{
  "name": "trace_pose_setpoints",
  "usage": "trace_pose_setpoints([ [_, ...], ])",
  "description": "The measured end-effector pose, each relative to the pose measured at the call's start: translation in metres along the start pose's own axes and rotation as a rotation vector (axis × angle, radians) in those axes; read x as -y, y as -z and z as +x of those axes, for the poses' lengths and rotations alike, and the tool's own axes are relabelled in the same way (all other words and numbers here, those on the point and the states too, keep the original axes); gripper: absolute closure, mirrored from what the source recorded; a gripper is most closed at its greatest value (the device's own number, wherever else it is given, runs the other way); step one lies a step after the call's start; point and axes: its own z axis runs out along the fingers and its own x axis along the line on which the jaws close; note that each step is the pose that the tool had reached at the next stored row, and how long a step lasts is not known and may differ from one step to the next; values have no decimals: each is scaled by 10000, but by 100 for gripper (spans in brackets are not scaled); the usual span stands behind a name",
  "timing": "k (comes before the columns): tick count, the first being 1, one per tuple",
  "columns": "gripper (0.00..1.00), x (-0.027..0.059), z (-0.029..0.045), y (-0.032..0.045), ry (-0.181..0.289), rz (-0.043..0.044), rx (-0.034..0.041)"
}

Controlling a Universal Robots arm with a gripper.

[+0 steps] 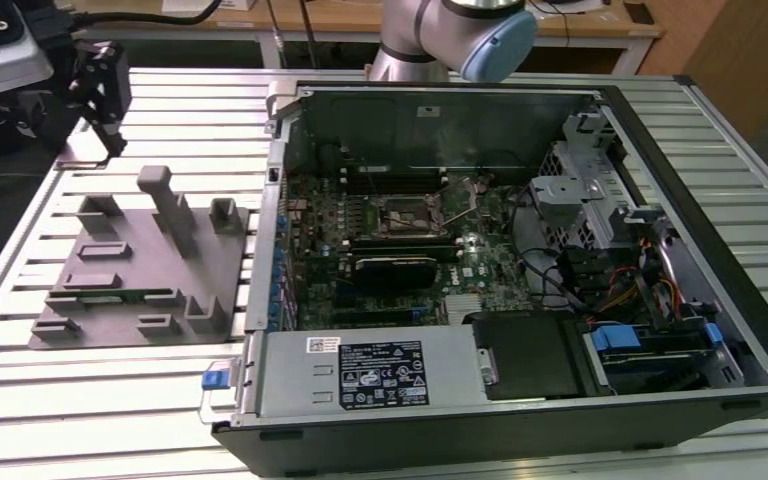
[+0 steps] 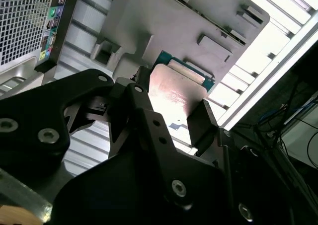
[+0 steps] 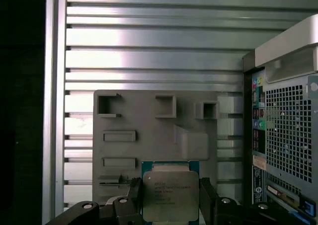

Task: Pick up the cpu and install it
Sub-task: 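Pick up the cpu and move it towards the insertion slot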

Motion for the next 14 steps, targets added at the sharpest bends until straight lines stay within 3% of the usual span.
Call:
trace_pose_setpoints([
  [14,46,-4,-422,-15,-2,1,-14],
])
